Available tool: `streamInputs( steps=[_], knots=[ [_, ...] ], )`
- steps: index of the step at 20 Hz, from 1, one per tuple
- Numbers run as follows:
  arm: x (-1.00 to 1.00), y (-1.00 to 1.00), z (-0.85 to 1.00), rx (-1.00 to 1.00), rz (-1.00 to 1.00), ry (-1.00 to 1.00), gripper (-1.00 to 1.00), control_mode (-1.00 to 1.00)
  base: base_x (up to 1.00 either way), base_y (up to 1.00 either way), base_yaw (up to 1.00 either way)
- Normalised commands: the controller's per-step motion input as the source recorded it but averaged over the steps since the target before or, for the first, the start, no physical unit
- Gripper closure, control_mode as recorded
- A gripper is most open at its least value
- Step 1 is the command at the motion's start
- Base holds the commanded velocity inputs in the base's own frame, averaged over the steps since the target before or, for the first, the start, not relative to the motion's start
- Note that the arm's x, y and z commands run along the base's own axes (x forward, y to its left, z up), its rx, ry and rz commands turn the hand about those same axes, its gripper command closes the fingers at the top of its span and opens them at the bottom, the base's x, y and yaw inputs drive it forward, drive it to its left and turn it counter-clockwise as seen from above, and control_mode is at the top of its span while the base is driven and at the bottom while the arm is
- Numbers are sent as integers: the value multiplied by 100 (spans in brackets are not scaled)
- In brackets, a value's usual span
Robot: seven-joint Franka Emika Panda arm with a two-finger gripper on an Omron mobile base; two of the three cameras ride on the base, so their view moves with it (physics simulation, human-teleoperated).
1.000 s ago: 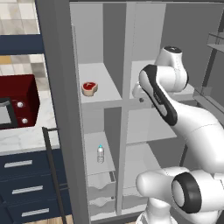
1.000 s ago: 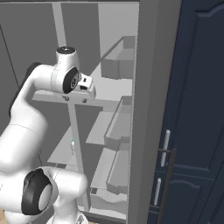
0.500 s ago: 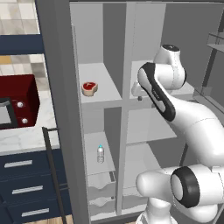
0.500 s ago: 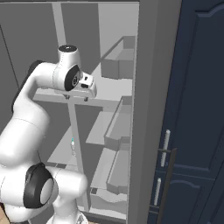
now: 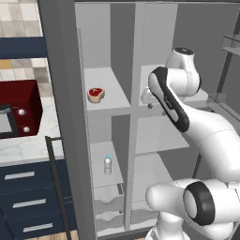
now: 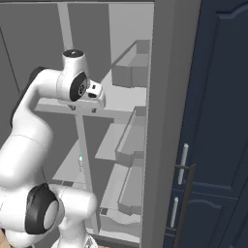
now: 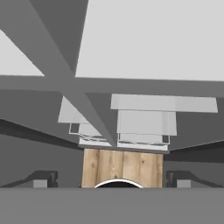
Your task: Pick up the frozen steak from the freezer, place it on any shelf in the fridge, and close the fridge and freezer doors when done.
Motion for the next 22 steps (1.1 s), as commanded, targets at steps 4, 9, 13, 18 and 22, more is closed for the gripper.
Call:
streamInputs(
  steps=[4,9,13,18,22],
  knots=[
    [-77,44,32,0,4,-25,-100,-100,0,0,0],
    [-48,72,51,0,0,-26,-100,-100,0,0,0],
    [0,92,15,0,-2,-4,-100,-100,0,0,0],
    [2,96,4,0,-11,0,-100,-100,0,0,0],
    [20,54,1,0,-12,4,-100,-100,0,0,0]
  ],
)
